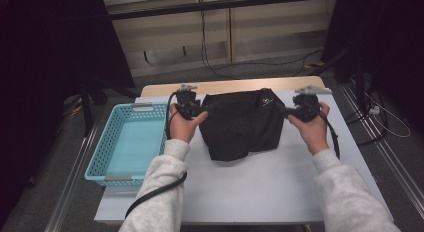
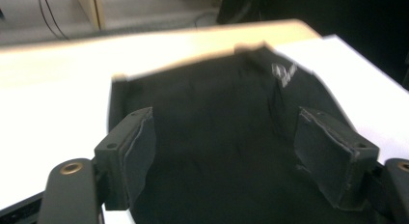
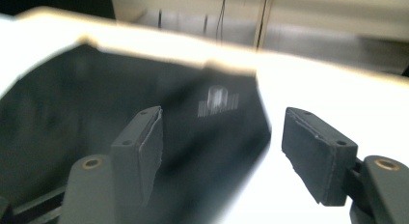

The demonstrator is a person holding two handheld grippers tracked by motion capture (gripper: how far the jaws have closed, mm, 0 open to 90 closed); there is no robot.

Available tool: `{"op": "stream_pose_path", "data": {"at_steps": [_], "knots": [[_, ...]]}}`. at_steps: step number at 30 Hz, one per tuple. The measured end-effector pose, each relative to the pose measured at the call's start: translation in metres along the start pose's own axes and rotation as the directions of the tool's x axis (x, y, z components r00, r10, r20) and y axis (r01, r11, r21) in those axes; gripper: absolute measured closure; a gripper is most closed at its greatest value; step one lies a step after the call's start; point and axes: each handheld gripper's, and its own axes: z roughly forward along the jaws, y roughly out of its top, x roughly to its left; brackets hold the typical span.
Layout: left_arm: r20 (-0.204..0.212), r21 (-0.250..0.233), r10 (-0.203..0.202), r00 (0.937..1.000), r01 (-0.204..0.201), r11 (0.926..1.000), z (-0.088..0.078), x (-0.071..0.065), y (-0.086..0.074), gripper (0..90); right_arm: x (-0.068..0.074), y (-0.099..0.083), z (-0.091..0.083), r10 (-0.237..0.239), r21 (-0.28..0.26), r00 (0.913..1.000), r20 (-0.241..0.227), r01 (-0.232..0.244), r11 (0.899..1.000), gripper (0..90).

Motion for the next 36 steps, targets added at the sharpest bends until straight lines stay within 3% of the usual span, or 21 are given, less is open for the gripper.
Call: {"op": "stream_pose_path", "data": {"at_steps": [2,4,8,12,14,17,20,22,24,28,32,36], "knots": [[-0.002,0.016,0.025,0.9997,-0.025,0.9996,-0.006,-0.003,-0.014,21.8,0.005,-0.021,-0.01,-0.042,0.018,0.9991,-0.01,0.042,0.999,28.5],[-0.003,0.016,0.022,0.9998,-0.022,0.9996,-0.012,-0.006,-0.026,20.4,0.01,-0.037,-0.021,-0.073,0.029,0.997,-0.028,0.073,0.997,25.8],[0.006,0.015,0.036,0.9994,-0.036,0.9993,-0.024,-0.015,-0.045,18.5,0.022,-0.054,-0.041,-0.088,0.017,0.9938,-0.068,0.089,0.996,23.5],[0.018,0.011,0.077,0.9968,-0.077,0.9969,-0.032,-0.025,-0.059,17.3,0.034,-0.064,-0.052,-0.098,-0.008,0.9897,-0.105,0.097,0.995,21.2],[0.038,0.008,0.084,0.9958,-0.084,0.9965,-0.034,-0.029,-0.066,15.8,0.04,-0.067,-0.052,-0.121,-0.006,0.9864,-0.111,0.121,0.993,19.1],[0.039,0.007,0.104,0.9938,-0.104,0.9945,-0.035,-0.032,-0.078,15.4,0.043,-0.068,-0.05,-0.116,-0.002,0.9863,-0.117,0.117,0.993,17.0],[0.034,0.041,0.145,0.9888,-0.146,0.9884,-0.03,-0.032,-0.084,15.6,0.045,-0.07,-0.049,-0.118,0.009,0.9862,-0.116,0.12,0.993,17.4],[0.038,0.033,0.129,0.9909,-0.131,0.9909,-0.031,-0.033,-0.085,15.5,0.045,-0.071,-0.048,-0.127,0.007,0.9859,-0.109,0.128,0.992,18.4],[0.046,0.033,0.14,0.9891,-0.141,0.9894,-0.032,-0.035,-0.087,15.3,0.047,-0.07,-0.049,-0.127,0.006,0.9855,-0.113,0.128,0.992,18.9],[0.049,0.038,0.141,0.9888,-0.143,0.989,-0.03,-0.038,-0.09,15.3,0.049,-0.072,-0.048,-0.134,0.01,0.981,-0.14,0.137,0.991,25.6],[0.054,0.051,0.175,0.983,-0.178,0.9827,-0.03,-0.041,-0.09,15.4,0.051,-0.073,-0.048,-0.138,0.011,0.9737,-0.182,0.142,0.99,41.2],[0.063,0.056,0.174,0.9828,-0.178,0.9825,-0.033,-0.04,-0.092,15.5,0.055,-0.072,-0.045,-0.159,0.014,0.9621,-0.222,0.166,0.986,55.3]]}}
